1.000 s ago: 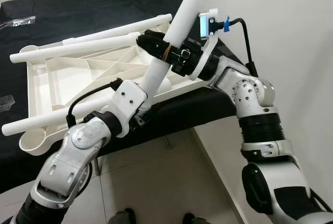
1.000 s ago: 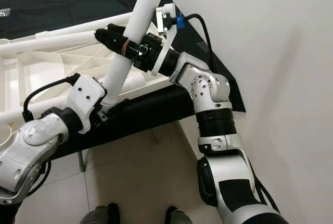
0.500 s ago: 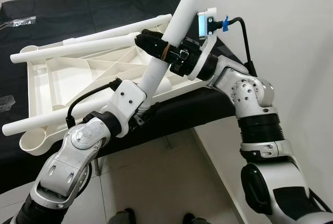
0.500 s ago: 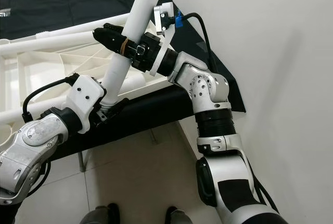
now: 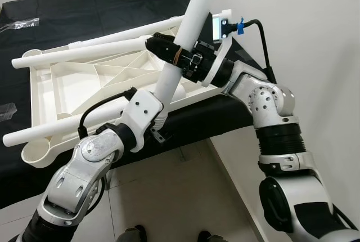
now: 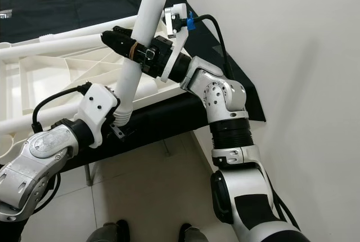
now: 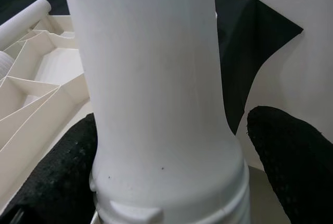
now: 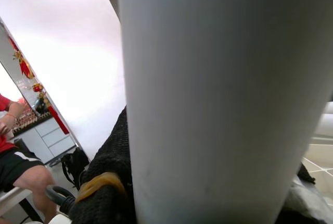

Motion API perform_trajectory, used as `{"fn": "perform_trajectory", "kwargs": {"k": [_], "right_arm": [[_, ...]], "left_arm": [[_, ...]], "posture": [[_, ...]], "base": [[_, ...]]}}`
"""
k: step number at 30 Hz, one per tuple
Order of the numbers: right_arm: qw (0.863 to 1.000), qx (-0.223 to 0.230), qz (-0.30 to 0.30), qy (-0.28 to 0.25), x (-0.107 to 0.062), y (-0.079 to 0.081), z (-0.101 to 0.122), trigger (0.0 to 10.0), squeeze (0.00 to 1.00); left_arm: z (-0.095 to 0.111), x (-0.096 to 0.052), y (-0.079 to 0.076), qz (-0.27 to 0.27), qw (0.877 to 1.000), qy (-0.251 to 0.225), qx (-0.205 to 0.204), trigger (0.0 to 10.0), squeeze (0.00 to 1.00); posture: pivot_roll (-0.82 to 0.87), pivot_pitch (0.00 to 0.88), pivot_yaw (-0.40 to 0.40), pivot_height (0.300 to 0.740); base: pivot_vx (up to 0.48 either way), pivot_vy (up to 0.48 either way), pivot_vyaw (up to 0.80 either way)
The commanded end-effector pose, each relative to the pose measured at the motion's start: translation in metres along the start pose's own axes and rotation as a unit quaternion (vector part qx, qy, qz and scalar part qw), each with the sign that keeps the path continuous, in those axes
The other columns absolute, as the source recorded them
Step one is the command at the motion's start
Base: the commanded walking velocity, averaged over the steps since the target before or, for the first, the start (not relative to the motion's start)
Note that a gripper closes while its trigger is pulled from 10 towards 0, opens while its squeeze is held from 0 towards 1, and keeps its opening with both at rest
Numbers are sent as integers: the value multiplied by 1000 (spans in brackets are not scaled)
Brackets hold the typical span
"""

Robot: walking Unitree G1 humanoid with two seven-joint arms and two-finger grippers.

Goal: Building children table

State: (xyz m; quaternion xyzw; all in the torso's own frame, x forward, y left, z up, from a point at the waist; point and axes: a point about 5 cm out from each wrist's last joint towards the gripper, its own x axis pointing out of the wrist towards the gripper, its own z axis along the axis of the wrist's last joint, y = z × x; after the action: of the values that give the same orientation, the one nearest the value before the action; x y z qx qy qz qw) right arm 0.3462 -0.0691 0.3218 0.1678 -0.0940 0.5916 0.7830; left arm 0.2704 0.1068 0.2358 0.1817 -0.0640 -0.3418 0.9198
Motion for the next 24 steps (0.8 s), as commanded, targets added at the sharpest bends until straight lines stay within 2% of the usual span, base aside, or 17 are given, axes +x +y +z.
{"fn": "perform_trajectory", "kwargs": {"k": [1, 6, 7, 11, 12, 13, 14, 24], "right_arm": [[1000, -12, 9, 3, 2, 4, -1, 0, 0], [1000, -15, 11, 4, 2, 4, -1, 0, 0], [1000, -16, 10, 5, 2, 4, -1, 0, 0], [1000, -19, 8, 6, 3, 4, 0, 0, 0], [1000, -18, 9, 5, 3, 4, 0, 0, 0], [1000, -18, 9, 5, 3, 4, 0, 0, 0], [1000, -18, 9, 5, 3, 4, 0, 0, 0], [1000, -19, 11, 1, 4, 5, 2, 0, 0]], "left_arm": [[3, -1, -5, -19, 1000, -5, 8, 10000, 1000], [3, -1, -5, -21, 1000, -1, 20, 10000, 1000], [3, -1, -4, -19, 1000, -2, 24, 10000, 0], [5, -1, -3, -12, 1000, -11, 23, 10000, 0], [6, -1, -3, -15, 1000, -15, 19, 1098, 0], [6, -1, -3, -15, 1000, -15, 19, 1098, 0], [8, -1, -2, -12, 1000, -19, 21, 0, 0], [10, -1, -1, -11, 999, -23, 28, 0, 0]], "posture": [[74, 194, -15, 740], [74, 194, -16, 740], [74, 194, -16, 740], [72, 196, -15, 740], [71, 198, -14, 740], [71, 198, -14, 740], [71, 198, -14, 740], [74, 195, -19, 740]], "base": [[0, 0, 0], [0, 0, 0], [0, 0, 0], [0, 0, 0], [0, 0, 0], [0, 0, 0], [0, 0, 0], [0, 0, 0]]}}
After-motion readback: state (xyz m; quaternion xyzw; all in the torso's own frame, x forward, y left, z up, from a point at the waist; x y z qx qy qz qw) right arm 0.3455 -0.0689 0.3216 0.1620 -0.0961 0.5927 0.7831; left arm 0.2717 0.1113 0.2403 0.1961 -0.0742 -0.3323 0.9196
